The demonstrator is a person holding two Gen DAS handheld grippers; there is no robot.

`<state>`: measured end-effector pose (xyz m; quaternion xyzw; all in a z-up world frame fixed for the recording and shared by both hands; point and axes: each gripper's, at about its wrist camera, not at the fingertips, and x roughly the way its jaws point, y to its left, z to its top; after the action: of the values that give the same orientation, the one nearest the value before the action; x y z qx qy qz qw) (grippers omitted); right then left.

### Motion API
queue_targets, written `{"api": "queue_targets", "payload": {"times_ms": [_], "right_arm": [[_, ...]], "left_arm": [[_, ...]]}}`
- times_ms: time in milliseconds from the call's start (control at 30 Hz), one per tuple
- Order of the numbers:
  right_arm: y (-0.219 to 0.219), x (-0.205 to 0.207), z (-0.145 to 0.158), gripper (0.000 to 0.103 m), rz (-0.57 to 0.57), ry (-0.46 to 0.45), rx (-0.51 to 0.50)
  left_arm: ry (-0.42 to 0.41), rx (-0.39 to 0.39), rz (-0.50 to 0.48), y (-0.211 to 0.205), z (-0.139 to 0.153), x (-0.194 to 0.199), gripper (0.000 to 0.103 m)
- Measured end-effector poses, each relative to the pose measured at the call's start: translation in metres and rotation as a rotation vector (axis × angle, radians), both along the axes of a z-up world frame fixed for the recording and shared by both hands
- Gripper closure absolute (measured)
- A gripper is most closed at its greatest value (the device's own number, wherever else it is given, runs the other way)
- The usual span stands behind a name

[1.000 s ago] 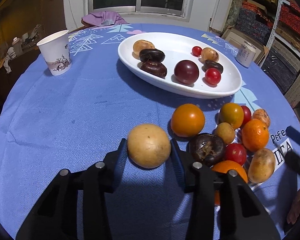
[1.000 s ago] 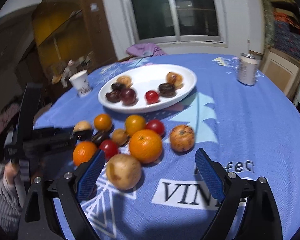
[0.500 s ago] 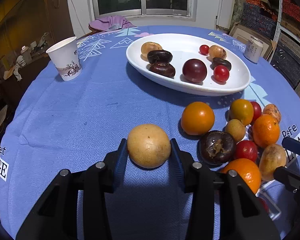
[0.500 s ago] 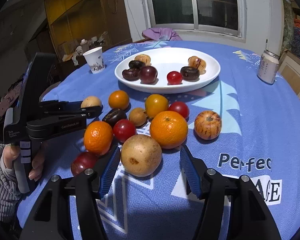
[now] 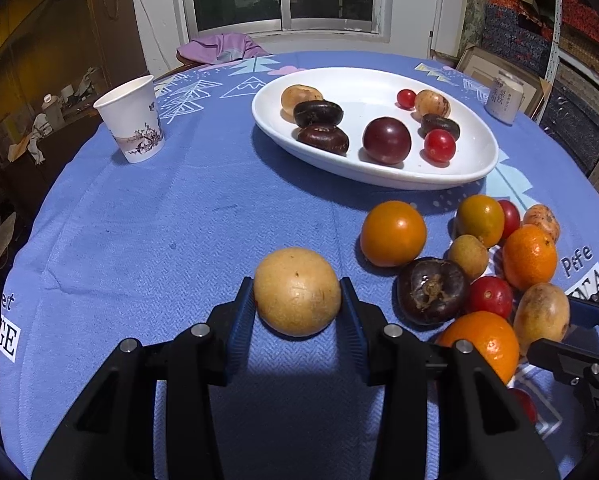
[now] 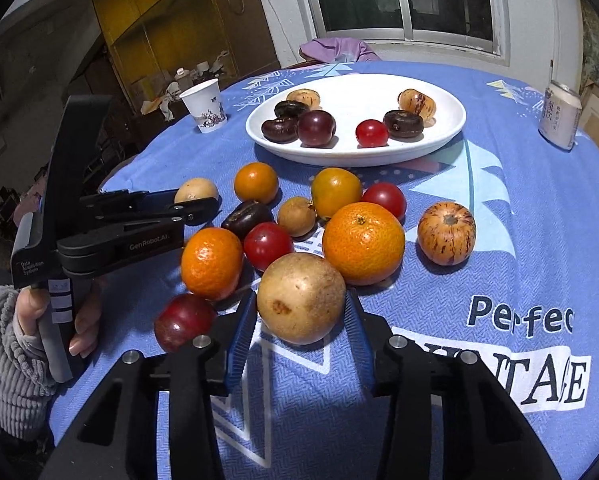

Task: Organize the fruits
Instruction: 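Grasp a pale round fruit with the left gripper while the right grasps another, then carry both pale round fruits to the white plate and release them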

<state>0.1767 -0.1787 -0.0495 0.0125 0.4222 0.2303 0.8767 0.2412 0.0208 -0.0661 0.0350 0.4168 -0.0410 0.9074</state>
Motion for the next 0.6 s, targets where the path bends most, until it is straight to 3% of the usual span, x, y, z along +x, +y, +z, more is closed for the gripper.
{"api": "queue_targets", "payload": {"times_ms": [233, 333, 467, 600], "right_arm": [[-0.034, -0.003, 0.036, 0.058, -0.086, -0.094, 0.172], [-0.050, 0.006, 0.088, 0.058, -0.125, -0.183, 0.198], [-0.060, 0.024, 0.167, 0.058, -0.169, -0.327, 0.221], [-0.055, 0.061, 0.210, 0.058, -0.210, -0.402, 0.242]], "left_arm": [[-0.135, -0.075, 0.058, 0.020, 0.042, -0.018, 0.061], [-0.153, -0.094, 0.056, 0.023, 0.073, -0.007, 0.062], [-0.242, -0.105, 0.063, 0.019, 0.135, 0.014, 0.062], [-0.306, -0.099, 0.089, 0.003, 0.173, 0.045, 0.061]]}}
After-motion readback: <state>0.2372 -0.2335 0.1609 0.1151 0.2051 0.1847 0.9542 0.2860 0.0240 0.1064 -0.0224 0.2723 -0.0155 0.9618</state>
